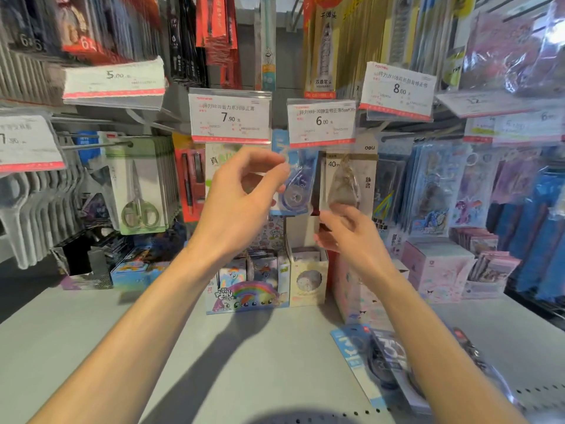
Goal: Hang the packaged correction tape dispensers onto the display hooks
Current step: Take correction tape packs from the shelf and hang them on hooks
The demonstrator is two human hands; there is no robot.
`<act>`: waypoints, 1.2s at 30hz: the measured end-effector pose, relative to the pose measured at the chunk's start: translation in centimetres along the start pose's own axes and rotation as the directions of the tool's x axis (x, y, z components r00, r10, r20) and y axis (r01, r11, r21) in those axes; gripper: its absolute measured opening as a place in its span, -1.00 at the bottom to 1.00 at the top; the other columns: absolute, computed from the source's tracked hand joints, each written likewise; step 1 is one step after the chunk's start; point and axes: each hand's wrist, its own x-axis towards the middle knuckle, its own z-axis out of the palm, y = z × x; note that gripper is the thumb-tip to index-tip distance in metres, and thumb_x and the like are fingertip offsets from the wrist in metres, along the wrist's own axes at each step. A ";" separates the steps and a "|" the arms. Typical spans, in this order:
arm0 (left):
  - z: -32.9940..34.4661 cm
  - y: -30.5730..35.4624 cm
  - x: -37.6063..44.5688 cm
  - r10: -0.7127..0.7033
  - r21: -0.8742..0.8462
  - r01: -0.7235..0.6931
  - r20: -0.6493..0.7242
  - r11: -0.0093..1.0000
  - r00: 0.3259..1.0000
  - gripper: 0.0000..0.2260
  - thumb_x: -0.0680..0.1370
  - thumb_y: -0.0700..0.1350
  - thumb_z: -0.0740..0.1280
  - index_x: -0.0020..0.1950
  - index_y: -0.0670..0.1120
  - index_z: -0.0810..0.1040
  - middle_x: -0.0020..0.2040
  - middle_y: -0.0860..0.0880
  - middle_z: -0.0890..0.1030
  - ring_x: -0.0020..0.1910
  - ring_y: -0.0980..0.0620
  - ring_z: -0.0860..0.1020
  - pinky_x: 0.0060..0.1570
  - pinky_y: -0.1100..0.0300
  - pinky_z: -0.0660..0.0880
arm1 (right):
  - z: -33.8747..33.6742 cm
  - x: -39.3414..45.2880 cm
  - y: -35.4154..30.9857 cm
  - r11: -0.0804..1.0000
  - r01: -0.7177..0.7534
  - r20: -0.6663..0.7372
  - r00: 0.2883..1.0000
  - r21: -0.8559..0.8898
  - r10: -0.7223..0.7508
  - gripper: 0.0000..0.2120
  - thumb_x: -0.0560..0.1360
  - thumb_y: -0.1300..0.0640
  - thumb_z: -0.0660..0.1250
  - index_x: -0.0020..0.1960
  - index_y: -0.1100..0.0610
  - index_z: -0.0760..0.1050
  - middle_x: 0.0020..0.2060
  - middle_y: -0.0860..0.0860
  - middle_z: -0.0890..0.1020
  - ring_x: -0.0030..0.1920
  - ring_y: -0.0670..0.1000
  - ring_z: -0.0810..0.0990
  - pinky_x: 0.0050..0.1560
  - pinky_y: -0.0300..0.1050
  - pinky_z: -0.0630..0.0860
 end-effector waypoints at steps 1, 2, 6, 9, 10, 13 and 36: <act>-0.2 -0.3 -0.5 -0.014 -0.012 0.014 -0.007 1.000 1.000 -0.96 0.62 -0.13 0.40 0.04 -0.01 0.63 -0.02 0.02 0.71 -0.07 -0.01 0.71 -0.22 0.30 0.55 | -0.5 -0.9 0.0 1.000 -0.009 -0.001 1.000 0.020 0.009 -0.57 0.64 0.10 0.38 0.44 0.23 0.41 -0.08 0.09 0.72 -0.19 -0.01 0.75 -0.03 -0.09 0.70; -0.3 -0.6 -1.1 -0.032 -0.026 0.031 -0.014 0.999 0.999 -0.95 0.61 -0.14 0.41 0.03 0.00 0.63 -0.01 0.00 0.71 -0.04 -0.05 0.70 -0.21 0.29 0.55 | -1.0 -1.8 0.2 0.999 -0.008 -0.006 1.000 0.037 0.009 -0.65 0.64 0.13 0.38 0.38 0.22 0.46 -0.11 0.12 0.74 -0.23 -0.01 0.74 -0.10 -0.12 0.69; -0.3 -2.6 -4.0 -0.141 -0.089 0.140 -0.012 0.986 0.990 -0.94 0.60 -0.13 0.43 0.03 0.02 0.63 -0.02 -0.02 0.72 -0.11 -0.01 0.71 -0.20 0.26 0.57 | -4.2 -5.1 1.8 1.000 0.016 -0.062 0.998 0.020 -0.015 -0.88 0.65 0.15 0.37 0.16 0.14 0.60 -0.19 0.08 0.77 -0.31 -0.04 0.70 -0.28 -0.22 0.64; 1.0 -4.2 -6.5 -0.225 -0.163 0.223 0.006 0.961 0.974 -0.91 0.54 -0.11 0.44 0.03 -0.03 0.63 -0.12 -0.03 0.73 -0.26 0.06 0.68 -0.27 0.23 0.58 | -6.9 -6.4 3.6 1.000 0.008 -0.078 0.997 -0.016 -0.009 -0.90 0.65 0.12 0.36 0.09 0.12 0.63 -0.25 0.05 0.76 -0.33 -0.02 0.67 -0.32 -0.23 0.59; 1.7 -4.7 -7.3 -0.249 -0.180 0.247 0.013 0.952 0.968 -0.92 0.54 -0.12 0.42 0.03 -0.03 0.62 -0.16 -0.02 0.73 -0.28 0.07 0.66 -0.30 0.23 0.57 | -7.8 -6.6 4.2 1.000 0.003 -0.080 0.997 -0.021 -0.005 -0.90 0.65 0.12 0.36 0.07 0.12 0.63 -0.27 0.04 0.74 -0.35 -0.03 0.65 -0.33 -0.23 0.57; 4.7 -6.5 -9.8 -0.317 -0.194 0.323 0.060 0.927 0.946 -0.93 0.60 -0.20 0.40 0.02 -0.04 0.62 -0.21 -0.01 0.71 -0.32 0.05 0.63 -0.32 0.24 0.54 | -10.8 -6.9 6.0 0.999 -0.017 -0.077 0.997 -0.049 0.014 -0.87 0.64 0.08 0.37 0.05 0.12 0.64 -0.27 0.04 0.74 -0.35 -0.05 0.62 -0.32 -0.25 0.56; 21.3 -16.2 -14.6 -0.683 0.564 0.505 0.152 0.653 0.714 -0.85 0.51 0.11 0.48 -0.14 0.06 0.66 -0.13 0.13 0.68 -0.11 0.12 0.63 -0.07 0.19 0.54 | -23.1 -1.5 15.6 0.897 0.070 0.349 0.932 -0.437 0.097 -0.89 0.57 0.08 0.45 -0.05 -0.14 0.62 -0.20 -0.13 0.74 -0.22 -0.06 0.68 -0.18 -0.27 0.61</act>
